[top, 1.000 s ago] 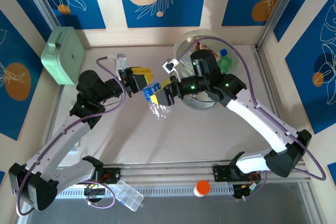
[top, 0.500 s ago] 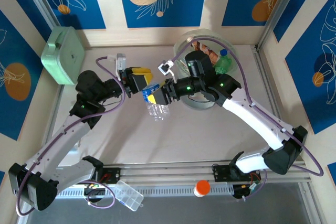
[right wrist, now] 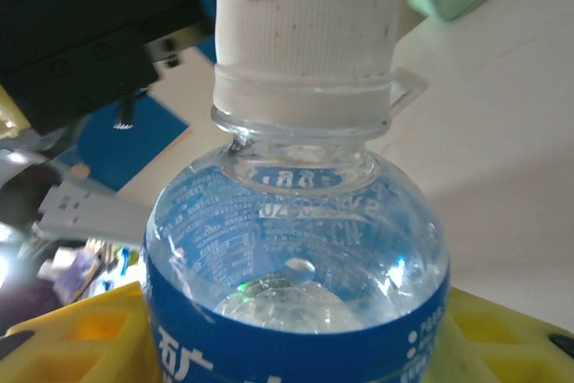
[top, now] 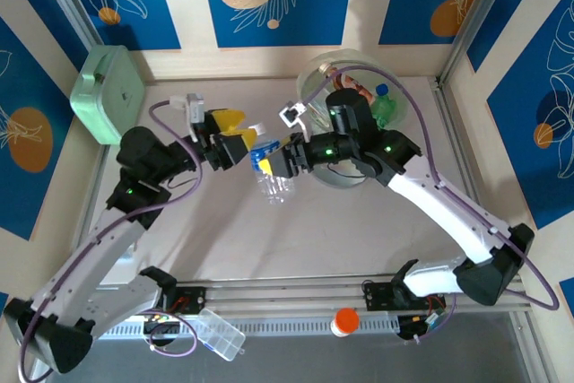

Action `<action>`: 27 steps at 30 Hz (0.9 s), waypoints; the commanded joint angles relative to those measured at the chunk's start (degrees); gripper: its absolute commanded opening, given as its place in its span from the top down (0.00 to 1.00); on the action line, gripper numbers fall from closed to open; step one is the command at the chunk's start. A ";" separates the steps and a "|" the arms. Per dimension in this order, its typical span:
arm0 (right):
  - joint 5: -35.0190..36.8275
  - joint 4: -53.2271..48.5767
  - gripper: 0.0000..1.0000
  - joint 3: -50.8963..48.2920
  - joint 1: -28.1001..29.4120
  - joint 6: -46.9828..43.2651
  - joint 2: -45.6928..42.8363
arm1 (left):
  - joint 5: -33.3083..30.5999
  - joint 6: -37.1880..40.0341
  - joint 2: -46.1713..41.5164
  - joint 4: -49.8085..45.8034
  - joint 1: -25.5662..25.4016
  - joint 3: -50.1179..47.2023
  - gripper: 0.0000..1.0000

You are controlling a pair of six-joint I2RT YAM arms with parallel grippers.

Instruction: Put the plastic bottles in the bin

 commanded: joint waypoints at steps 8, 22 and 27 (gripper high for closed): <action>20.57 -4.26 0.56 4.81 -17.02 8.02 -4.82 | -20.15 15.71 -4.01 -15.68 -0.44 -2.68 0.16; 40.79 -13.97 0.60 15.06 -27.22 19.69 5.80 | -20.61 15.74 -3.39 -12.35 -0.96 -8.26 0.17; 42.53 -14.80 0.59 10.89 -27.58 21.54 4.71 | -21.56 15.08 -4.09 -12.14 -1.40 -8.99 0.16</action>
